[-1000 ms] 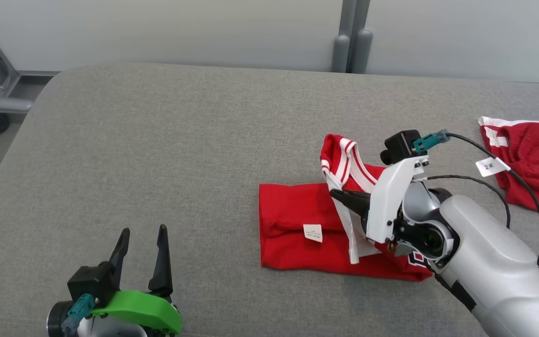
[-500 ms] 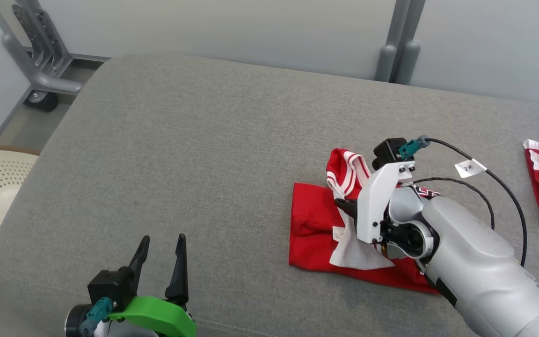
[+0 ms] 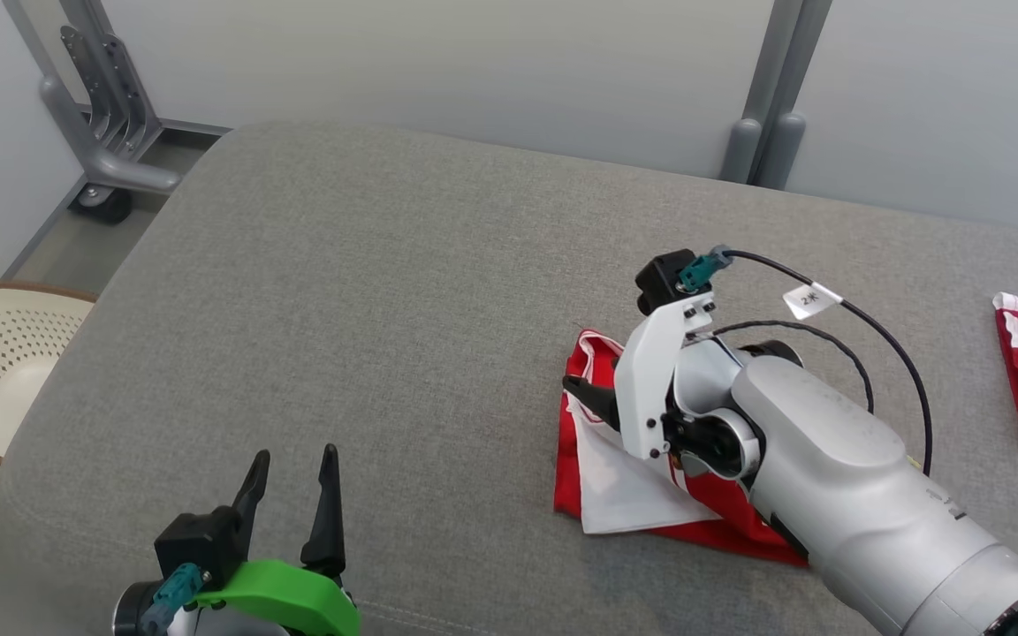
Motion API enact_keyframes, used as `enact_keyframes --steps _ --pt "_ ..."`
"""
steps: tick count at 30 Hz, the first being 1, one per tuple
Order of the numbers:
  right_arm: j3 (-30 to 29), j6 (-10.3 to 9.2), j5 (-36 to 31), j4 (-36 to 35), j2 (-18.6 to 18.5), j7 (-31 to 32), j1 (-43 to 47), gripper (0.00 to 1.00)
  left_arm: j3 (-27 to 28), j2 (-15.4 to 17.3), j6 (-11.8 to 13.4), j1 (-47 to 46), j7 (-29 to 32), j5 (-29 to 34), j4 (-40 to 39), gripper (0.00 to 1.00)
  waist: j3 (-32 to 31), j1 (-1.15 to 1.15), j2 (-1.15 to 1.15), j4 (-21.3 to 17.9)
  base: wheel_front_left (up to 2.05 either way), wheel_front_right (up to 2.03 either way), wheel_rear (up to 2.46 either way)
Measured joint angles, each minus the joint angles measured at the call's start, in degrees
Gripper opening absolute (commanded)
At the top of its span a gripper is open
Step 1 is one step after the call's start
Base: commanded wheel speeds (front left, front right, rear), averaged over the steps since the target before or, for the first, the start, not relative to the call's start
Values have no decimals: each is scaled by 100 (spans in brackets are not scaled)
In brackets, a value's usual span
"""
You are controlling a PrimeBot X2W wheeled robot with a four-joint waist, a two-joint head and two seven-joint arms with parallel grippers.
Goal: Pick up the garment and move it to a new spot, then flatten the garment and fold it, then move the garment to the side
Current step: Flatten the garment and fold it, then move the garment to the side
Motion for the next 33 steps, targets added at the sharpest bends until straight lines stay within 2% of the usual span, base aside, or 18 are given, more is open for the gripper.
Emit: enact_keyframes --steps 8,14,20,23,33 --pt "111 369 -66 -92 105 -177 -366 100 121 11 2 8 -18 0 -7 100 -123 0 0 -203 0 0 0" --pt "-292 378 16 -108 -19 -526 -580 100 236 55 2 51 -41 0 -74 100 -189 0 0 -444 0 0 0" --pt "-675 377 232 90 -565 -716 -503 100 291 87 3 147 -44 10 -210 100 -195 0 0 -733 0 0 0" --pt "-787 413 346 144 -742 -808 -270 100 294 88 3 159 -58 11 -256 100 -174 0 0 -880 0 0 0" --pt "-962 558 743 212 -971 -973 588 100 275 87 4 160 -30 67 -506 100 100 0 0 -1208 0 0 0"
